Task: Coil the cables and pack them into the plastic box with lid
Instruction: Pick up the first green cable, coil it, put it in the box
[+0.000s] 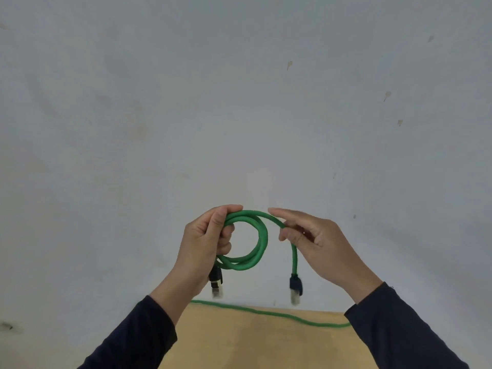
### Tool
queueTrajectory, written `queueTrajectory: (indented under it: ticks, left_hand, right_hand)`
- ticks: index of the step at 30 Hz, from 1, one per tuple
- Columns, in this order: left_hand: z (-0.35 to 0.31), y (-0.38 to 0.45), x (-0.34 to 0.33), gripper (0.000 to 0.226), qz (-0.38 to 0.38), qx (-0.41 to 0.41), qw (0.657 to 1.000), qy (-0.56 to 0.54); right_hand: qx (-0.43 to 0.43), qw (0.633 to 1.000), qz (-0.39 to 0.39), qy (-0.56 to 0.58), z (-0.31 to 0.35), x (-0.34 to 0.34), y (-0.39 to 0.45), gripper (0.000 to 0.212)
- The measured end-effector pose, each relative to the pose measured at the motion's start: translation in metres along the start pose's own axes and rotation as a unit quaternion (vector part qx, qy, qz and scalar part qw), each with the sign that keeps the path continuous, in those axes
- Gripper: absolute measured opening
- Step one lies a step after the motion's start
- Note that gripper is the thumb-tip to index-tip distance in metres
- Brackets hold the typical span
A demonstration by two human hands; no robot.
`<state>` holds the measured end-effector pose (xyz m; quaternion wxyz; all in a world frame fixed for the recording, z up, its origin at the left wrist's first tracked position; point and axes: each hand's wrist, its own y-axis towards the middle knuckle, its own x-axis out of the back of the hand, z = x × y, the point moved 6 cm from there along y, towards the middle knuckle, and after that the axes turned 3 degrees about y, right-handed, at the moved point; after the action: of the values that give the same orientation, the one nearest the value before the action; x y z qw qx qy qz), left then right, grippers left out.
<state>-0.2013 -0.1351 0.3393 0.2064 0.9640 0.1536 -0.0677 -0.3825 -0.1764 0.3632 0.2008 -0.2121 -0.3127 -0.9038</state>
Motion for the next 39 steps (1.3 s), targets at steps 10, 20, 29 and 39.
queueTrajectory:
  ticks: [10, 20, 29, 39]
  left_hand:
    - [0.016, -0.003, -0.024, 0.028, 0.048, 0.038, 0.997, -0.048]
    - [0.023, -0.002, -0.027, 0.028, 0.093, 0.07, 0.993, -0.025]
    - [0.026, 0.005, -0.017, 0.027, -0.033, 0.028, 0.999, 0.003]
    - [0.034, -0.006, -0.033, 0.033, 0.069, 0.086, 0.979, -0.169]
  right_hand:
    - [0.005, 0.972, -0.185, 0.147, -0.009, 0.011, 0.005, 0.036]
    - [-0.049, 0.967, -0.18, 0.172, -0.016, 0.015, 0.013, 0.04]
    - [-0.143, 0.937, -0.133, 0.289, -0.032, -0.015, 0.006, 0.036]
    - [-0.146, 0.937, -0.119, 0.295, -0.034, -0.022, 0.01, 0.031]
